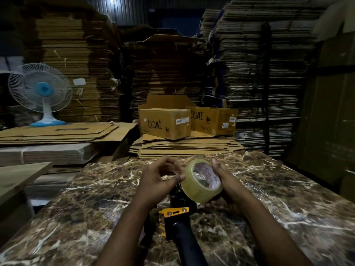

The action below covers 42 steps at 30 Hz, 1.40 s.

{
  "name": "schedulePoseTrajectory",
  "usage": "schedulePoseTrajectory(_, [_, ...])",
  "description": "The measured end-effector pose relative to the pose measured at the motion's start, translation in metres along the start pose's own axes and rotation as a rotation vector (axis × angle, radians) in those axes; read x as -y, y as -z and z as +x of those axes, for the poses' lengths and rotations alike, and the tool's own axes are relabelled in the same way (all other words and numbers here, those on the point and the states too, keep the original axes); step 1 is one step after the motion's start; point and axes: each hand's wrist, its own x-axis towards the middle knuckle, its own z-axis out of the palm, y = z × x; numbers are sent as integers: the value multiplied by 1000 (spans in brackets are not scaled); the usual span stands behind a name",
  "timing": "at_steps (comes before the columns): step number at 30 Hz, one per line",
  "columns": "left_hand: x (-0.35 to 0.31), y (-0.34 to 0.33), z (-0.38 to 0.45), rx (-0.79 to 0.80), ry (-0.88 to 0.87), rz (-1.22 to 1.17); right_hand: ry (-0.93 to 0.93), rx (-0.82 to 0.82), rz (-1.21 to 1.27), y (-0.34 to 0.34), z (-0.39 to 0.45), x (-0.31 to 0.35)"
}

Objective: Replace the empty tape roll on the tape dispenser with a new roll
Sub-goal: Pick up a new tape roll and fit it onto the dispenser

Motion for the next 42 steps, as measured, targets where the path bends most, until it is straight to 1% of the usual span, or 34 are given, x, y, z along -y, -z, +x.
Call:
schedulePoseTrajectory(3, [3,1,0,-21,19,24,-62,37,98,-1,-3,-3])
schedulePoseTrajectory(6, [8,3,2,-70,103,-30,-110,20,231,-4,-6,-4])
schedulePoseTrajectory(9, [10,2,3,-96,150,-24,-107,-18,225,-9,-12,-2])
schedulePoseTrajectory(11, [9,1,2,-125,162,-13,-64,-32,216,-12,-13,-2])
schedulePoseTrajectory(13, [9,-1,2,-178,182,-31,21,-39,196,-19,-13,-2])
schedulePoseTrajectory(15, [10,-2,2,-238,203,-52,99,-6,145,-25,-14,-4])
schedulePoseTrajectory(17, [11,-1,3,-266,212,-60,139,43,124,-28,-19,-4])
schedulePoseTrajectory(19, [12,-1,3,-261,224,-54,173,62,106,-29,-20,-6])
schedulePoseTrajectory(23, [13,-3,2,-216,238,40,287,-69,-123,-32,-18,-15])
schedulePoseTrajectory(26, [11,2,2,-206,207,78,356,-86,-226,-34,-15,-23])
schedulePoseTrajectory(29, [7,7,0,-175,144,105,394,-98,-245,-36,-15,-26])
schedulePoseTrajectory(33, [5,8,-2,-160,95,124,376,-95,-239,-33,-10,-31])
schedulePoseTrajectory(35, [5,8,-2,-155,115,127,369,-95,-266,-31,-9,-32])
schedulePoseTrajectory(38, [2,8,-2,-106,141,129,372,-119,-278,-28,-9,-32])
schedulePoseTrajectory(42, [1,7,-1,-91,174,167,394,-100,-316,-28,-9,-32])
